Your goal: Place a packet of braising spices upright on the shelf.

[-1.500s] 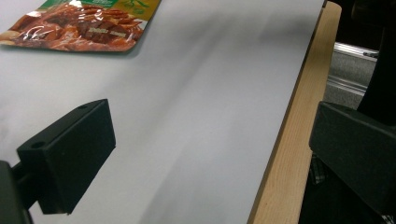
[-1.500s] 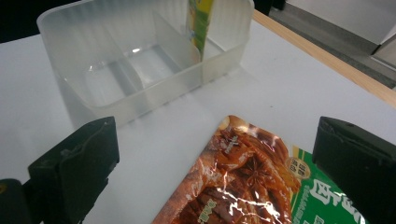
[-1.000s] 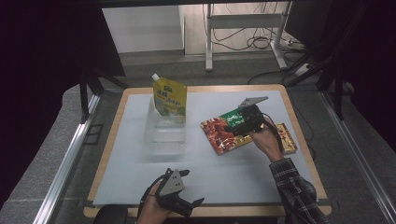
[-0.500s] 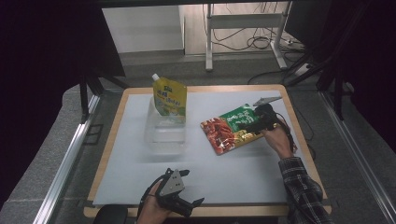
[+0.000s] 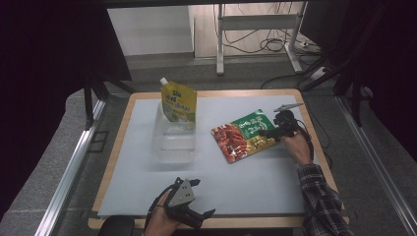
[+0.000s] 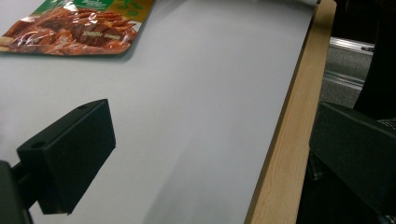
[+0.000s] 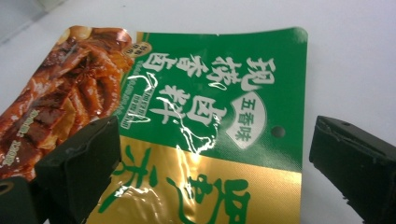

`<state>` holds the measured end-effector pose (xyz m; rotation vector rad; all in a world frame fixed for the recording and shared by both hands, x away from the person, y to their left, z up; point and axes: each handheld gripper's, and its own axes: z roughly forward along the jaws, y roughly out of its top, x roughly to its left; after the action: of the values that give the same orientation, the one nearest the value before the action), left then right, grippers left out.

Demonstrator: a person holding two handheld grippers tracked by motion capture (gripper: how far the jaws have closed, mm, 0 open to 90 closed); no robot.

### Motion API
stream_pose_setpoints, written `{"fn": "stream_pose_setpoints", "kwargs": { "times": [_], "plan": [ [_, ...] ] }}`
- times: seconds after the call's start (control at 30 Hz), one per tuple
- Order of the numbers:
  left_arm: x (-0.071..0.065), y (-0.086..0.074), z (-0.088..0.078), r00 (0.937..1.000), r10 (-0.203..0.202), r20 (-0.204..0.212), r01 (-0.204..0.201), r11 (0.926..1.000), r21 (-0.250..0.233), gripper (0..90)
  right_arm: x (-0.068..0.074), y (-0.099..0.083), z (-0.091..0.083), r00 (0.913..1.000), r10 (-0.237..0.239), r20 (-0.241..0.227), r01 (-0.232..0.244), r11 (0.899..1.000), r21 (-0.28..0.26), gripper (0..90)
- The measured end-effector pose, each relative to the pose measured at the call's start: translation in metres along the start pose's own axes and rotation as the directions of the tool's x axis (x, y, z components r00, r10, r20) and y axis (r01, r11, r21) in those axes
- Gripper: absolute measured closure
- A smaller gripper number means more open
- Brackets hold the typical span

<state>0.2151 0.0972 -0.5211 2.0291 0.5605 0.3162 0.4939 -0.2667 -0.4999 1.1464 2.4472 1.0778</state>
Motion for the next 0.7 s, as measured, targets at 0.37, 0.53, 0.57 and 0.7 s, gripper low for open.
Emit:
{"fn": "stream_pose_setpoints", "kwargs": {
  "times": [0.37, 0.53, 0.57, 0.7],
  "plan": [
    [-0.001, 0.000, 0.001, 1.0000, 0.008, 0.005, -0.008, 1.0000, 0.005, 0.1, -0.008, -0.003, 0.009, 0.9983, 0.058, -0.002, -0.058, 0.997, 0.049, 2.5],
    [-0.001, 0.000, 0.001, 0.9999, 0.010, 0.006, -0.010, 0.9999, 0.006, 0.2, -0.010, -0.003, 0.012, 0.9952, 0.098, -0.010, -0.096, 0.992, 0.086, 2.5],
    [-0.001, 0.000, 0.001, 0.9999, 0.015, 0.006, -0.015, 0.9998, 0.011, 0.1, -0.010, -0.003, 0.013, 0.9943, 0.106, -0.015, -0.104, 0.990, 0.094, 2.5],
    [-0.002, 0.000, 0.002, 0.9999, 0.013, 0.006, -0.013, 0.9999, 0.008, 0.1, -0.009, -0.003, 0.014, 0.9915, 0.124, -0.037, -0.120, 0.987, 0.108, 2.6]
  ]
}}
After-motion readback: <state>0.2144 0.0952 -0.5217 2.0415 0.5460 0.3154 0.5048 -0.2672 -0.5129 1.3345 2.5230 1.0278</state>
